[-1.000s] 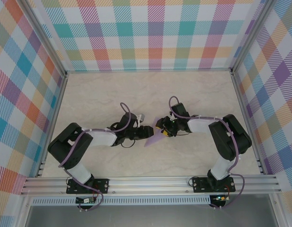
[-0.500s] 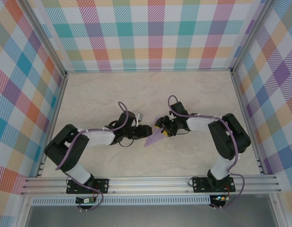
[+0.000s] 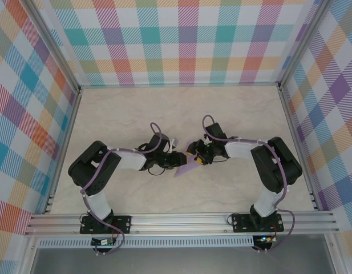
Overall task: Fold a paper plane with a square sheet of paper (pick it up from the middle)
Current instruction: Fourth fold the wing at the center of the table.
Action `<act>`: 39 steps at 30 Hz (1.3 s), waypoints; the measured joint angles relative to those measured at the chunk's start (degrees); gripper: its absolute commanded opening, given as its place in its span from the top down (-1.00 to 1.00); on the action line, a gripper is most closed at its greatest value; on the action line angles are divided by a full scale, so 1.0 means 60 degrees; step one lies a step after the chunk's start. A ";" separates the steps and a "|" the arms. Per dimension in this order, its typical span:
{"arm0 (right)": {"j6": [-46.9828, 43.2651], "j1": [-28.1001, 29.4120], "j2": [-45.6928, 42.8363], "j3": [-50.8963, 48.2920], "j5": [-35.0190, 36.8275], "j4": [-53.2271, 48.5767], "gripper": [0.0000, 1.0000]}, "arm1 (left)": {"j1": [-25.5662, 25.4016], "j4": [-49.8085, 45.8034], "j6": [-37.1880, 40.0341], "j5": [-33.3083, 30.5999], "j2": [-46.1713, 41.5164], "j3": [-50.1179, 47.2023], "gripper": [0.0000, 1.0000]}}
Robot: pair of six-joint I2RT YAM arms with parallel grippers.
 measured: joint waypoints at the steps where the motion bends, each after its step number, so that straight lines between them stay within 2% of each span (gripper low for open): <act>1: 0.0000 0.0000 0.0000 0.0000 0.0004 -0.0007 -0.08 | -0.0029 0.0000 0.0004 0.0055 0.0062 0.0040 0.32; 10: -0.0029 0.0000 0.0000 0.0007 0.0004 -0.0029 -0.07 | -0.0058 -0.0004 0.0124 0.0299 0.0237 0.0237 0.45; 22: -0.0036 0.0000 0.0044 0.0124 0.0055 -0.0229 -0.07 | -0.0036 -0.0080 0.0335 0.0375 0.0244 0.0324 0.20; 28: -0.0036 0.0007 0.0106 0.0255 0.0080 -0.0419 -0.08 | 0.0025 -0.0433 0.0430 0.0295 -0.0652 0.0044 0.15; 30: -0.0036 0.0007 0.0124 0.0302 0.0080 -0.0492 -0.08 | 0.0058 -0.0550 0.0437 0.0211 -0.1038 -0.0080 0.19; 34: -0.0036 0.0007 0.0193 0.0437 0.0084 -0.0678 -0.11 | 0.0106 -0.0627 0.0382 0.0120 -0.1687 -0.0350 0.38; 37: -0.0033 0.0011 0.0233 0.0521 0.0080 -0.0787 -0.14 | 0.0106 -0.0637 0.0270 0.0124 -0.1854 -0.0393 0.53; 39: -0.0029 0.0011 0.0262 0.0579 0.0076 -0.0852 -0.16 | 0.0069 -0.0634 0.0237 0.0120 -0.1854 -0.0393 0.57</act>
